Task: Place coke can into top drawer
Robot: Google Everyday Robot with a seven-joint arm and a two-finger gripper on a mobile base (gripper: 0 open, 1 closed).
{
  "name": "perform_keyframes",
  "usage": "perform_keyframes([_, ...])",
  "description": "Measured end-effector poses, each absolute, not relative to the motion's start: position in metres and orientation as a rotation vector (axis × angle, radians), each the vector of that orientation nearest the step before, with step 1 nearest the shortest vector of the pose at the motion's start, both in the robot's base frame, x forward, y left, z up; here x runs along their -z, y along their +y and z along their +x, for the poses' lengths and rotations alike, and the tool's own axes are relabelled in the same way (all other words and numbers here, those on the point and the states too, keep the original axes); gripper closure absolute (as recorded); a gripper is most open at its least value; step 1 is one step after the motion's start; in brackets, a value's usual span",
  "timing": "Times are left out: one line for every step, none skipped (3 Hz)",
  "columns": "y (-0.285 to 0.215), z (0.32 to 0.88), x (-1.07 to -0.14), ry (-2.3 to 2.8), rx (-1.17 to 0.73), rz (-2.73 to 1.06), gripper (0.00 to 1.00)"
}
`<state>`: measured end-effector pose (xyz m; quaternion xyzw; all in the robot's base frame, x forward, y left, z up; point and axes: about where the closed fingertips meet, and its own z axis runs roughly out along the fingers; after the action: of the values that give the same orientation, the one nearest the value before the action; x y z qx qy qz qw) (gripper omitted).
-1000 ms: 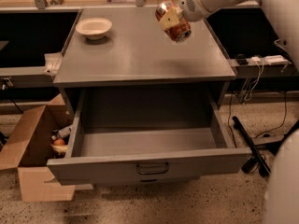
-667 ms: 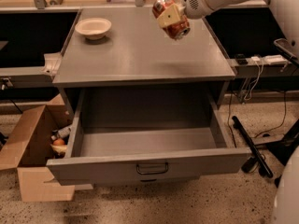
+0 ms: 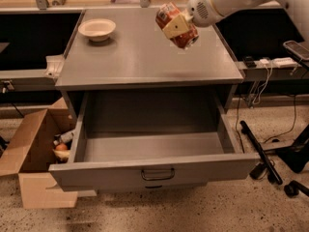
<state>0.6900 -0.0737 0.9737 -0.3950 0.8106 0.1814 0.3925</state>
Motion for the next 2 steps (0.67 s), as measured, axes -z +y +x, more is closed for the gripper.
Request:
perform_keyframes([-0.06, 0.635, -0.955, 1.986, -0.352, -1.244, 1.0])
perform_keyframes([-0.054, 0.597, -0.894, 2.037, -0.304, -1.421, 1.0])
